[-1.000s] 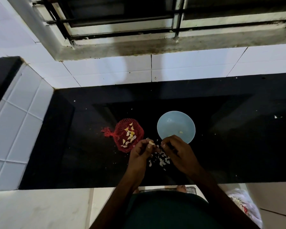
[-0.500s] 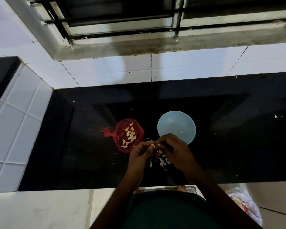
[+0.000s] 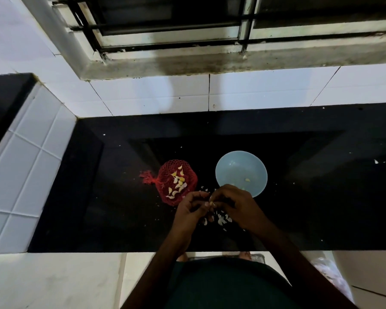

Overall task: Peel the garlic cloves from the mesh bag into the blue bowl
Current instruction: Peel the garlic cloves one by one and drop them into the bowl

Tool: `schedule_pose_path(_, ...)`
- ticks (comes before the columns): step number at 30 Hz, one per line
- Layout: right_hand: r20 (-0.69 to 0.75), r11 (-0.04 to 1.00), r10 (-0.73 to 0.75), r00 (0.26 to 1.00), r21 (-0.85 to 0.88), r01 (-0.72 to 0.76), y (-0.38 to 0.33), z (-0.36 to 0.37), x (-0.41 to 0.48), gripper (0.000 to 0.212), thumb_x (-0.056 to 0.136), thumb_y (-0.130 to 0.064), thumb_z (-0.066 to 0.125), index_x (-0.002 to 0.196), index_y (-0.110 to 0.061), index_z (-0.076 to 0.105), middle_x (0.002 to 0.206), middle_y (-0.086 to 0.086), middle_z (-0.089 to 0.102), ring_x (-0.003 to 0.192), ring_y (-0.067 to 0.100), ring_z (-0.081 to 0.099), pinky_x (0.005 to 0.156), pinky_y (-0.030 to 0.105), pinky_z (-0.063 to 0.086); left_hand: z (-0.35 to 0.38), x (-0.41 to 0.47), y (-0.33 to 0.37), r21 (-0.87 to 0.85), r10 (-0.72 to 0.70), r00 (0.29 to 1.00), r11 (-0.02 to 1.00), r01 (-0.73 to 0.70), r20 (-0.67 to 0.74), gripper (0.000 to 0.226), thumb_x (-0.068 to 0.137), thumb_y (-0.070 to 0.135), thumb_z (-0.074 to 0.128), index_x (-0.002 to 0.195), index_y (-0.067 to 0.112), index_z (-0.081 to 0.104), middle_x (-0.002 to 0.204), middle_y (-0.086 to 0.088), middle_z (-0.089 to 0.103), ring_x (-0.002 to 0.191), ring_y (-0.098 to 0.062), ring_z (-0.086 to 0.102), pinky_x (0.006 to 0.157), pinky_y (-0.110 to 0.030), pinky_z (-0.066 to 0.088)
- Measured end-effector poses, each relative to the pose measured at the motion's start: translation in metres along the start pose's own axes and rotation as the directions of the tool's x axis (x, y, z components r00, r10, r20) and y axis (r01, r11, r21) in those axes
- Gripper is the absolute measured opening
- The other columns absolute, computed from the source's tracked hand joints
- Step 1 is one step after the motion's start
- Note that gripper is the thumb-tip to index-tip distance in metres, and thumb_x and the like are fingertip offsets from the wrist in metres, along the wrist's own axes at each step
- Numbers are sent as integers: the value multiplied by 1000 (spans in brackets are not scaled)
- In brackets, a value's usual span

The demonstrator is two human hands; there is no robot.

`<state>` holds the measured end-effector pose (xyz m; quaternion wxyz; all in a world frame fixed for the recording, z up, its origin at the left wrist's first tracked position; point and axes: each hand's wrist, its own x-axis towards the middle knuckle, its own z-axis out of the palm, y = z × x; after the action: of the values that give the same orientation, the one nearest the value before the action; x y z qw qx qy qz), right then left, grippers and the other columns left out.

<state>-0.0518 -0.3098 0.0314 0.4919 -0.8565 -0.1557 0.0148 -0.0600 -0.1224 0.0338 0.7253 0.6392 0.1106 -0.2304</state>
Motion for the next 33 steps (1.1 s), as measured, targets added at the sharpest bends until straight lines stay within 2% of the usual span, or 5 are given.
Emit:
schedule_pose_path(6, 25, 999, -6, 1000, 54, 5, 2, -7, -2, 10, 91, -21, 72, 98, -18, 64, 97, -9, 62, 89, 13, 65, 73, 32, 55, -2, -3, 0, 91, 89, 992, 991, -97, 88, 19, 102, 20, 57, 107, 6, 69, 96, -11, 75, 78, -25, 68, 71, -33, 55)
schedule_pose_path(12, 151, 978, 74, 986, 182, -101, -2, -12, -6, 19, 88, -12, 75, 93, -22, 60, 94, -4, 60, 88, 20, 63, 76, 45, 55, 0, -2, -3, 192, 179, 975, 960, -203, 133, 8, 97, 8, 64, 99, 4, 70, 89, -10, 76, 75, -24, 71, 73, -36, 57)
schedule_pose_path(17, 232, 998, -20, 972, 66, 4, -7, -19, -1, 20, 90, 3, 66, 92, -13, 55, 95, -2, 55, 90, 15, 59, 76, 29, 50, 7, -1, 2, 239, 147, 979, 955, -178, 139, 9, 97, 11, 64, 96, 5, 71, 81, -4, 76, 72, -16, 70, 68, -25, 55)
schedule_pose_path(26, -24, 998, -59, 998, -16, 58, -11, -4, -1, 33, 88, 14, 55, 91, -18, 48, 94, -5, 46, 85, 18, 51, 68, 28, 42, 20, -3, 2, -104, -47, 997, 993, 53, 59, 23, 91, 28, 63, 101, 9, 72, 97, -8, 74, 88, -17, 69, 77, -30, 54)
schedule_pose_path(33, -167, 999, -51, 985, 4, 52, -14, 5, -1, 26, 88, 18, 53, 90, -9, 49, 95, -2, 46, 85, 20, 48, 66, 32, 42, 18, 0, 2, -278, 59, 996, 960, -37, 68, 13, 86, 14, 69, 98, 11, 68, 105, -13, 71, 101, -26, 65, 89, -37, 54)
